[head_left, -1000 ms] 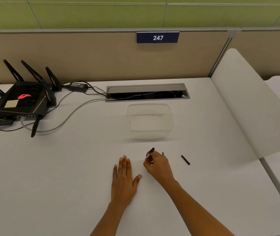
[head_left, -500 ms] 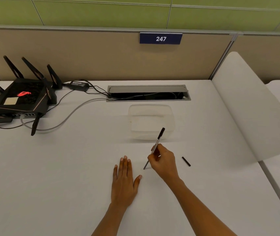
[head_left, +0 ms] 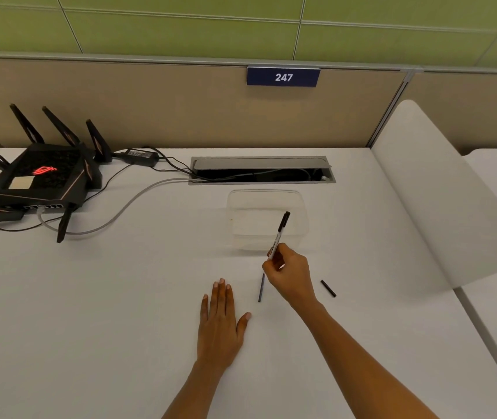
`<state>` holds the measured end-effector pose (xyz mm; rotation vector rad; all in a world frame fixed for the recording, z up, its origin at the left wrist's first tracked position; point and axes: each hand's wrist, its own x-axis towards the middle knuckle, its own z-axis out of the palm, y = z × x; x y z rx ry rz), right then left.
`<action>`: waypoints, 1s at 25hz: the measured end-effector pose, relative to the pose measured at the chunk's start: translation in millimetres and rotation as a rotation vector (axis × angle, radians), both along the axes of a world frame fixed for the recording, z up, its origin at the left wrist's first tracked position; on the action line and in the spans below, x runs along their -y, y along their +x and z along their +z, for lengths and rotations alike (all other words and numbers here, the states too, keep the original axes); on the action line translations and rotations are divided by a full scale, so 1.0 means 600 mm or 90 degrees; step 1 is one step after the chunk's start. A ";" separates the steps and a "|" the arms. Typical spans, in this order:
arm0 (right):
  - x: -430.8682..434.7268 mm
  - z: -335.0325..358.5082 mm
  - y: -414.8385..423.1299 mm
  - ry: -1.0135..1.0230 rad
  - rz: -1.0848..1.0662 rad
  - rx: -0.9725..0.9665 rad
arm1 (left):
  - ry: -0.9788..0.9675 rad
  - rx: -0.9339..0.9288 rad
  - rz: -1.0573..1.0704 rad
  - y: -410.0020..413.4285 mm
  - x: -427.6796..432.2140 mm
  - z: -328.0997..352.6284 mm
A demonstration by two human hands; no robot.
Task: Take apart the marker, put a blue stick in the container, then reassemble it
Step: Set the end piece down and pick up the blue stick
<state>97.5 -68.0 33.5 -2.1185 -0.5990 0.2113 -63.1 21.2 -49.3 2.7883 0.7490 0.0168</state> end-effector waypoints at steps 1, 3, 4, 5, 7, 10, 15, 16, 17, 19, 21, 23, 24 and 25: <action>0.001 0.000 0.002 -0.006 0.002 -0.005 | 0.000 -0.001 0.000 0.001 0.001 0.000; 0.003 -0.002 0.002 -0.033 0.012 -0.018 | -0.008 0.002 0.000 0.001 0.001 0.000; 0.004 -0.004 0.001 -0.053 0.018 -0.025 | -0.017 0.005 0.002 0.002 0.000 0.000; 0.005 -0.007 -0.001 -0.071 0.024 -0.034 | -0.031 0.008 0.010 0.003 -0.002 0.001; 0.004 -0.013 -0.008 -0.101 0.039 -0.053 | -0.088 0.031 0.041 0.011 -0.005 0.006; -0.001 -0.016 -0.021 -0.171 0.086 -0.044 | -0.242 0.170 0.125 0.033 -0.003 0.038; -0.008 -0.021 -0.038 -0.284 0.181 -0.010 | -0.577 0.327 0.296 0.072 -0.005 0.094; -0.009 -0.023 -0.040 -0.304 0.200 -0.004 | -0.604 0.336 0.313 0.079 -0.006 0.099; -0.009 -0.025 -0.043 -0.320 0.217 0.002 | -0.620 0.342 0.328 0.083 -0.006 0.103; -0.009 -0.029 -0.047 -0.337 0.235 0.010 | -0.633 0.342 0.358 0.087 -0.006 0.106; -0.007 -0.033 -0.048 -0.319 0.221 -0.009 | -0.642 0.342 0.404 0.085 -0.009 0.103; -0.001 -0.037 -0.044 -0.287 0.171 -0.046 | -0.662 0.368 0.458 0.080 -0.016 0.099; 0.001 -0.040 -0.040 -0.276 0.141 -0.067 | -0.675 0.386 0.482 0.077 -0.020 0.098; 0.003 -0.044 -0.036 -0.268 0.111 -0.092 | -0.686 0.403 0.504 0.074 -0.024 0.097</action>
